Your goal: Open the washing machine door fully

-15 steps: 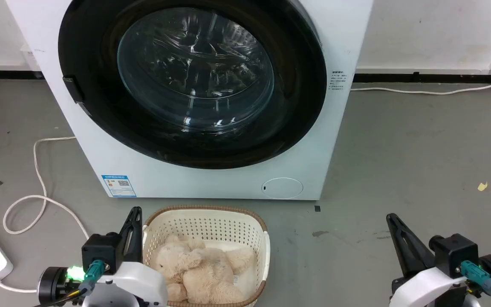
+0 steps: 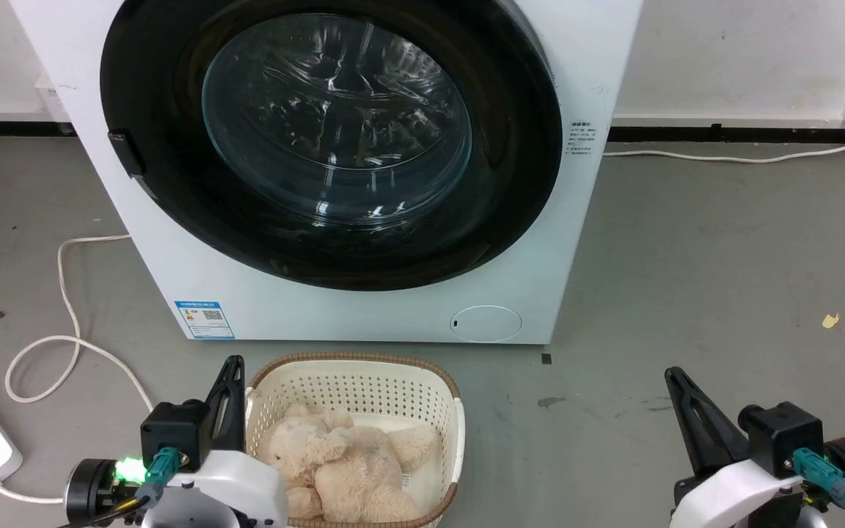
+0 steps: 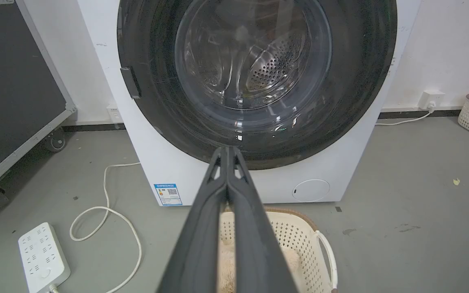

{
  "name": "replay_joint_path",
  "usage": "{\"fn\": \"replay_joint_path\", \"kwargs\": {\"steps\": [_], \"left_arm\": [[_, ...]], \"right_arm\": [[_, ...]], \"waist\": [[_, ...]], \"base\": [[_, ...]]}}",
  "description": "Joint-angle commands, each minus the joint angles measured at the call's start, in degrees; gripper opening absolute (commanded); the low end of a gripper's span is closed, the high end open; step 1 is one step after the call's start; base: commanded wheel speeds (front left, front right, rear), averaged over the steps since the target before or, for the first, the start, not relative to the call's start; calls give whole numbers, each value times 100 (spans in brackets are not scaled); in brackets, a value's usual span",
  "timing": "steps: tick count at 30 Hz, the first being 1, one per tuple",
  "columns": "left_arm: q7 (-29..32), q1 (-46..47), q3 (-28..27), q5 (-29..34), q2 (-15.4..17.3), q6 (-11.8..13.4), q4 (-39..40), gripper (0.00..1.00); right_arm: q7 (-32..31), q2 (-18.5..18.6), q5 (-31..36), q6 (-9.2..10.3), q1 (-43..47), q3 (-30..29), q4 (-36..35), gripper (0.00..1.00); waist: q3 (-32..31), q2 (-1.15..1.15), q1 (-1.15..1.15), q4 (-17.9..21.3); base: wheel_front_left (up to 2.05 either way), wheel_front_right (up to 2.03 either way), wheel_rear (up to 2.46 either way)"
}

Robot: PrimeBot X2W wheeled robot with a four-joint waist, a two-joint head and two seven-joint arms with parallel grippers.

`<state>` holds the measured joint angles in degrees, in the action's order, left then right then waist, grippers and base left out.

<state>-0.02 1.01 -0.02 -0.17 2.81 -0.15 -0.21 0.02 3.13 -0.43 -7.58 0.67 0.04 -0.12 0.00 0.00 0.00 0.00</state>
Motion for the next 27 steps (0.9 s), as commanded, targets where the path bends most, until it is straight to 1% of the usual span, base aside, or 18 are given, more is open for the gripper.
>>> {"fn": "replay_joint_path", "kwargs": {"steps": [1, 10, 11, 27], "left_arm": [[2, -101, 2, 17, 7, 15, 21, 0], [2, -101, 2, 17, 7, 15, 21, 0], [0, 1, 3, 0, 0, 0, -2, 100], [-152, -18, 82, -38, 0, 73, 21, 100]], "right_arm": [[-2, -25, 43, 9, -67, -4, 12, 0], [-2, -25, 43, 9, -67, -4, 12, 0], [0, 1, -3, -1, 2, -2, -1, 100], [152, 14, -60, 0, 15, -27, -24, 100]], "waist": [[0, 0, 0, 0], [0, 0, 0, 0], [0, 0, 0, 0], [71, 0, 0, -18]], "base": [[0, 0, 0], [0, 0, 0], [0, 0, 0], [0, 0, 0]]}}
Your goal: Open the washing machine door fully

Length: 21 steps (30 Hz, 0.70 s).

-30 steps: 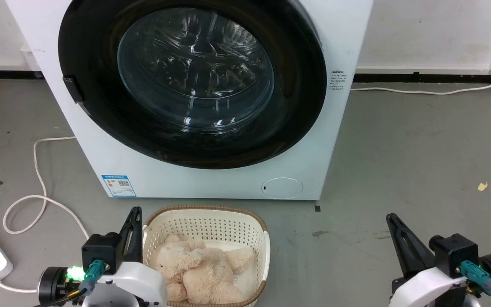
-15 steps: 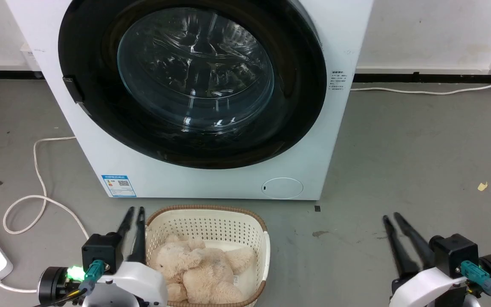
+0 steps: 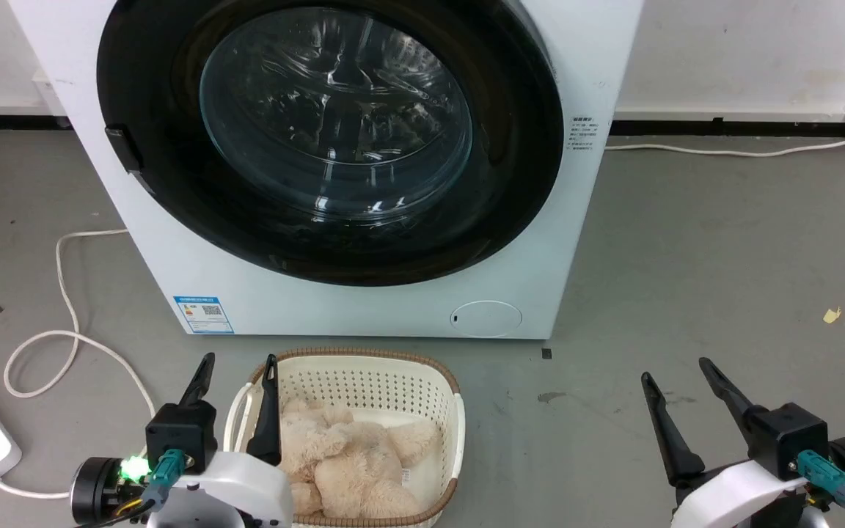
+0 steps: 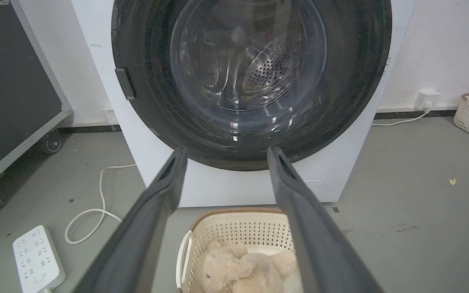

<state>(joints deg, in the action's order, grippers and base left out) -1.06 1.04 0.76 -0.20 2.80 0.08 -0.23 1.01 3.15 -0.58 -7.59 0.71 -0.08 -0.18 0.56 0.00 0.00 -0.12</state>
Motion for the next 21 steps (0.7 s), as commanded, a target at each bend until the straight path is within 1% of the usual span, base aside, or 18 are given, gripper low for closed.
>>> {"fn": "replay_joint_path", "kwargs": {"steps": [1, 6, 7, 19, 21], "left_arm": [[-59, -16, 12, -38, 1, 56, 27, 100], [-119, 28, 57, -68, 1, 98, 62, 100], [-155, 61, 92, -89, 1, 128, 89, 100], [-287, 200, 213, -143, 2, 228, 173, 100], [-323, 247, 238, -157, 2, 254, 195, 100]], "right_arm": [[65, 18, -48, 1, 6, -16, -28, 100], [125, 90, -34, 1, -38, -13, -102, 100], [161, 164, -23, 2, -82, 7, -145, 100], [259, 488, -160, 3, -448, 46, -227, 100], [249, 578, -262, 3, -620, 48, -257, 100]], "waist": [[29, 0, 0, -11], [129, 0, 0, -52], [206, 0, 0, -79], [538, 0, 0, -197], [628, 0, 0, -243]], "base": [[0, 0, 0], [0, 0, 0], [0, 0, 0], [0, 0, 0], [0, 0, 0]]}}
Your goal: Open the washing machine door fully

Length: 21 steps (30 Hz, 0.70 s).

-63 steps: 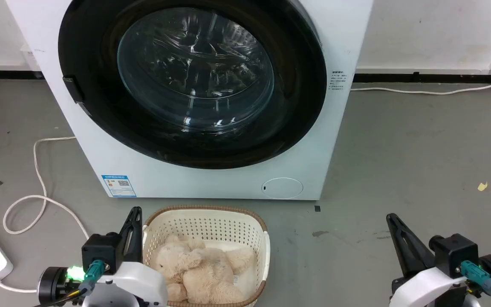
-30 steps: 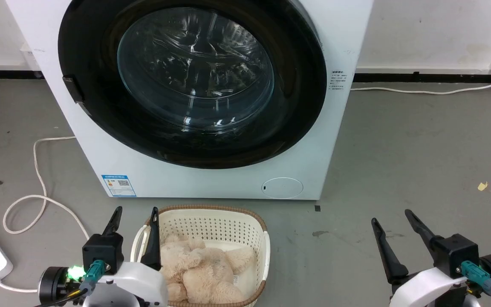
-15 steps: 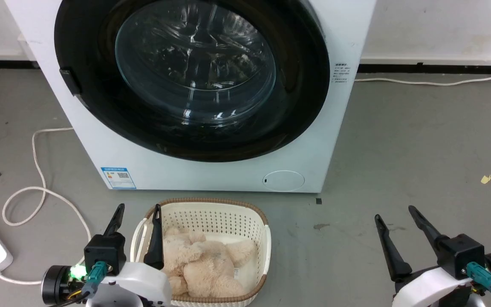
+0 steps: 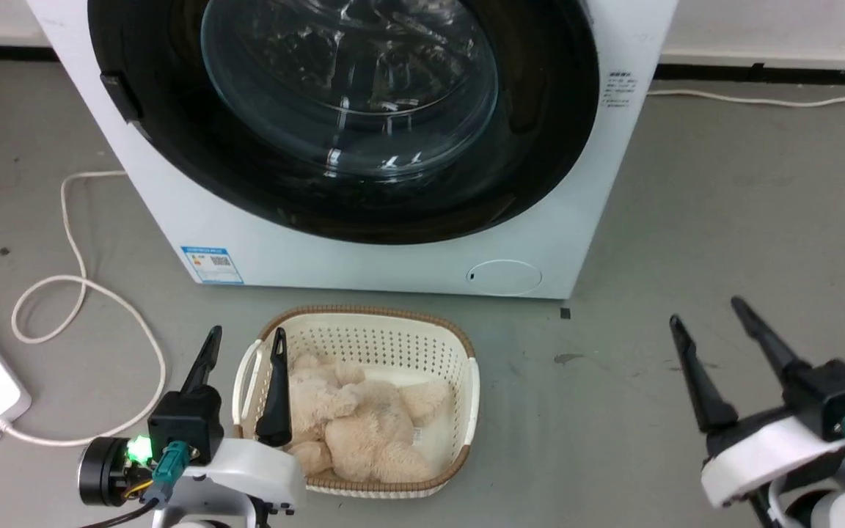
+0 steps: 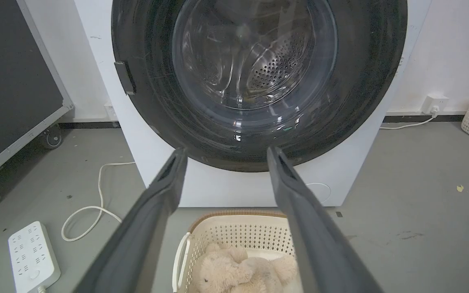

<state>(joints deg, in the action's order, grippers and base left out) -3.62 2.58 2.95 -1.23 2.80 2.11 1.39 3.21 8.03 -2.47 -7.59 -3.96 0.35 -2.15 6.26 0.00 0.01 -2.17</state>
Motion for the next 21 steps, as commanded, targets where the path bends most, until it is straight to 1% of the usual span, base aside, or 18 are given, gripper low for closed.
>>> {"fn": "replay_joint_path", "kwargs": {"steps": [1, 6, 7, 10, 14, 21], "left_arm": [[-79, 108, 28, -61, 2, 61, 42, 100], [-126, 161, 63, -90, 3, 108, 81, 100], [-150, 176, 70, -113, 3, 142, 100, 100], [-174, 191, 76, -123, 3, 165, 116, 100], [-222, 242, 93, -140, 3, 190, 154, 100], [-306, 328, 153, -188, 4, 266, 237, 100]], "right_arm": [[22, 127, -102, 3, -210, 9, -77, 100], [-32, 257, -274, 3, -445, 14, -111, 100], [-93, 323, -404, 3, -569, 19, -90, 0], [-132, 382, -528, 3, -709, 6, -66, 0], [-237, 454, -852, 4, -1030, -48, -6, 0], [-604, 414, -1555, 4, -1769, -330, 317, 0]], "waist": [[87, 0, -1, -53], [203, 0, -1, -119], [256, 0, -1, -151], [310, 0, -1, -184], [433, 0, -1, -260], [682, 0, -1, -394]], "base": [[0, 0, 0], [0, 0, 0], [0, 0, 0], [0, 0, 0], [0, 0, 0], [0, 0, 0]]}}
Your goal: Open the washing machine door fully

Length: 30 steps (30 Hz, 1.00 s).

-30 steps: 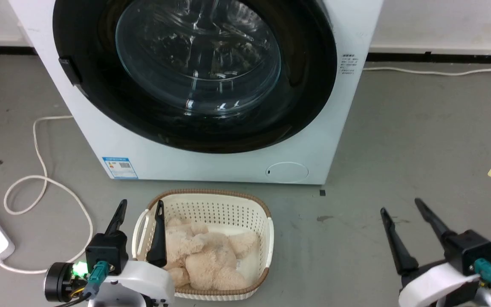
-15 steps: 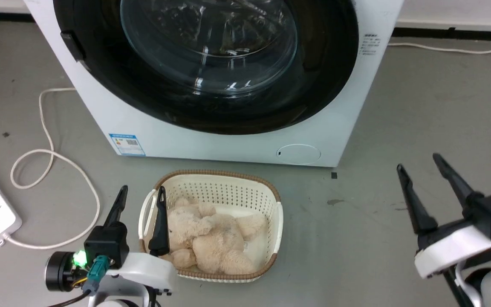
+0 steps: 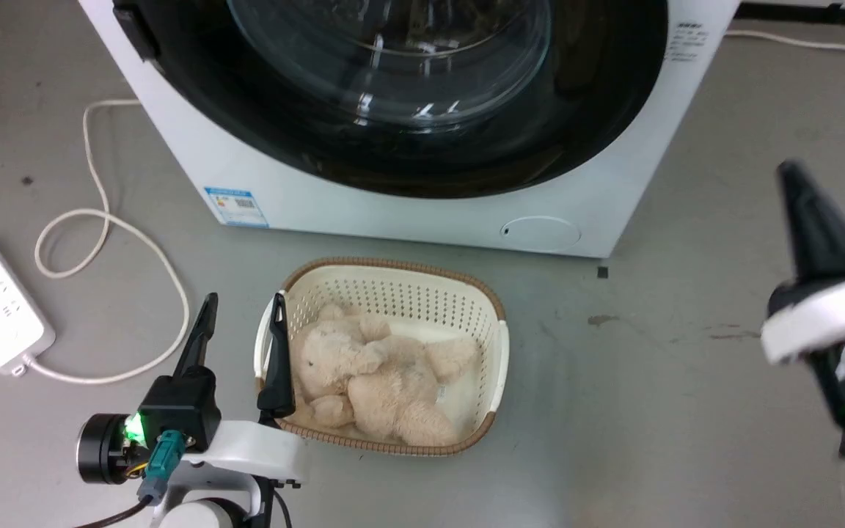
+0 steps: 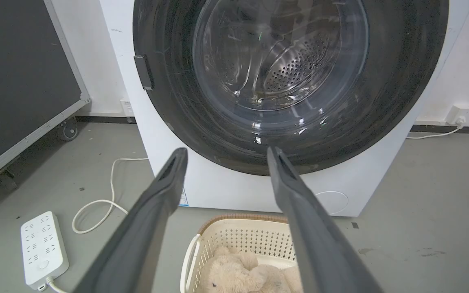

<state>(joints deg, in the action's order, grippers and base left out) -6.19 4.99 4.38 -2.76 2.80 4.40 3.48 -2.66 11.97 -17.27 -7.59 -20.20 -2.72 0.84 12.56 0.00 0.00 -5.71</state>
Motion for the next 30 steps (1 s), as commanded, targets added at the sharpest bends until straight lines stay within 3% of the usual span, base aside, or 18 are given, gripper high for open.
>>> {"fn": "replay_joint_path", "kwargs": {"steps": [1, 7, 8, 30], "left_arm": [[-61, 101, 22, -41, 4, 50, 40, 100], [-133, 187, 126, -97, 4, 122, 92, 100], [-169, 222, 211, -108, 4, 161, 122, 100], [-432, 413, 652, -190, 6, 443, 340, 100]], "right_arm": [[-87, 5, -177, 4, -268, -64, 89, 0], [-651, -85, -706, 5, -1014, -449, 710, 0], [-980, -123, -868, 5, -1421, -701, 1071, 0], [-2954, -88, -1424, 7, -4080, -2184, 3034, 0]], "waist": [[88, 0, 0, -61], [299, 0, 0, -225], [419, 0, 0, -319], [1109, 0, 0, -1035]], "base": [[0, 0, 0], [0, 0, 0], [0, 0, 0], [0, 0, 0]]}}
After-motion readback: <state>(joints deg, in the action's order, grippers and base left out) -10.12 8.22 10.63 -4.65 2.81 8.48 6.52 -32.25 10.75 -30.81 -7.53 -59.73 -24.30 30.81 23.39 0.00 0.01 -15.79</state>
